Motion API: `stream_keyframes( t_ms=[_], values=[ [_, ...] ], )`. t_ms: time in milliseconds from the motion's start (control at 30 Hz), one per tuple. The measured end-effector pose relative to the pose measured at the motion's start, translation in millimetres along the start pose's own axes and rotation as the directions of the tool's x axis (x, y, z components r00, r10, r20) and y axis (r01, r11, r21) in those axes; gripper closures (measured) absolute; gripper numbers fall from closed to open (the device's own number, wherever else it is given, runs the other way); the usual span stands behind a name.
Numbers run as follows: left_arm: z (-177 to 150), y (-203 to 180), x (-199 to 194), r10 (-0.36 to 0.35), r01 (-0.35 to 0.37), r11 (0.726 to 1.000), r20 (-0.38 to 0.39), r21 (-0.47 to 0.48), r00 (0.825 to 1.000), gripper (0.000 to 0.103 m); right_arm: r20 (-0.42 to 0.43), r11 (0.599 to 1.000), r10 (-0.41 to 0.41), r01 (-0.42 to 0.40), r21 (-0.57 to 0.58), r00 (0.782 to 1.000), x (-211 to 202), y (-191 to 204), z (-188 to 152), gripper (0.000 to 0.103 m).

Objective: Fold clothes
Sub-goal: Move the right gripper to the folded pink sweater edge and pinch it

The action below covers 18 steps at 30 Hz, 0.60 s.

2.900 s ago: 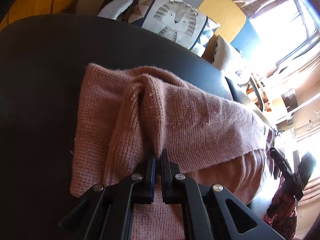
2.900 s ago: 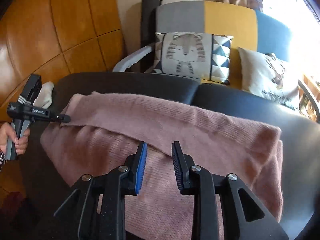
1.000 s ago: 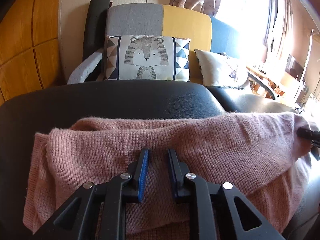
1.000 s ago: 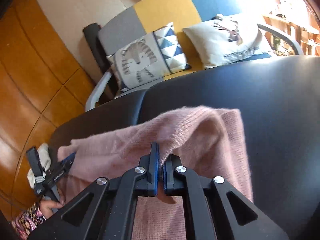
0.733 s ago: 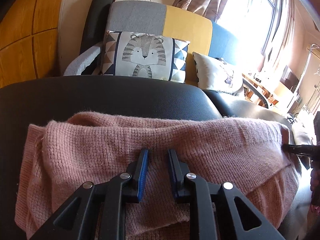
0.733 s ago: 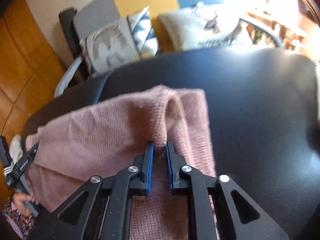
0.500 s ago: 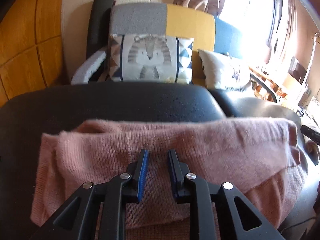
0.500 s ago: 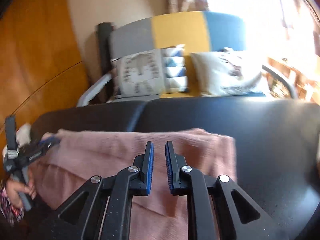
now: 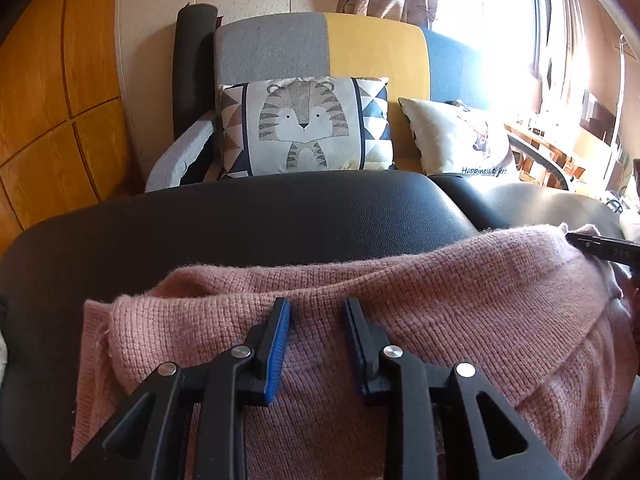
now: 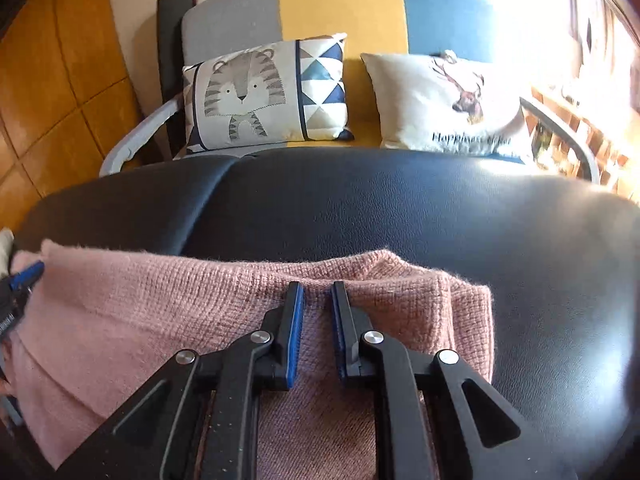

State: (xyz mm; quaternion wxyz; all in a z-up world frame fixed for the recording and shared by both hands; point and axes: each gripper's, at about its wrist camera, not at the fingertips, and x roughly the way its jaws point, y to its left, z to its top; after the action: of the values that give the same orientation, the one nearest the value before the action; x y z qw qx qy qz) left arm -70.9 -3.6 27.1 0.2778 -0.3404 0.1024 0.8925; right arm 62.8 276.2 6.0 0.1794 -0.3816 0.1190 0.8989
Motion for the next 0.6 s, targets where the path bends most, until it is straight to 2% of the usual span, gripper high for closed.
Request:
stream_keyframes(
  t_ms=[100, 200, 300, 367, 467, 600],
  values=[
    [-1.6, -3.5, 0.2, 0.012, -0.012, 1.000, 0.006, 0.012, 1.000, 0.075, -0.006, 1.000, 0.005, -0.005, 0.006, 1.000, -0.3, -0.4, 1.9, 0.090],
    [-1.7, -4.7, 0.3, 0.018, -0.018, 1.000, 0.008, 0.017, 1.000, 0.075, -0.026, 0.996, 0.075, -0.073, 0.057, 0.997, -7.2, -9.6, 11.7, 0.089],
    [-1.7, -3.1, 0.0, 0.011, -0.011, 1.000, 0.008, 0.012, 1.000, 0.075, 0.090, 0.975, 0.109, -0.125, 0.184, 0.990, -52.4, -21.6, 8.5, 0.078],
    [-1.6, -2.5, -0.1, 0.009, -0.009, 1.000, 0.008, 0.009, 1.000, 0.075, 0.143, 0.969, 0.095, -0.124, 0.213, 0.985, -81.7, -24.2, -3.6, 0.069],
    [-1.7, -4.3, -0.7, 0.014, -0.014, 1.000, 0.008, 0.016, 1.000, 0.075, 0.160, 0.958, 0.036, -0.080, 0.276, 0.986, -111.2, -37.8, -32.6, 0.068],
    [-1.9, -6.7, -1.6, 0.020, -0.020, 0.999, 0.006, 0.027, 1.000, 0.075, 0.152, 0.924, 0.015, -0.071, 0.375, 0.988, -134.3, -63.3, -73.8, 0.069]
  ],
)
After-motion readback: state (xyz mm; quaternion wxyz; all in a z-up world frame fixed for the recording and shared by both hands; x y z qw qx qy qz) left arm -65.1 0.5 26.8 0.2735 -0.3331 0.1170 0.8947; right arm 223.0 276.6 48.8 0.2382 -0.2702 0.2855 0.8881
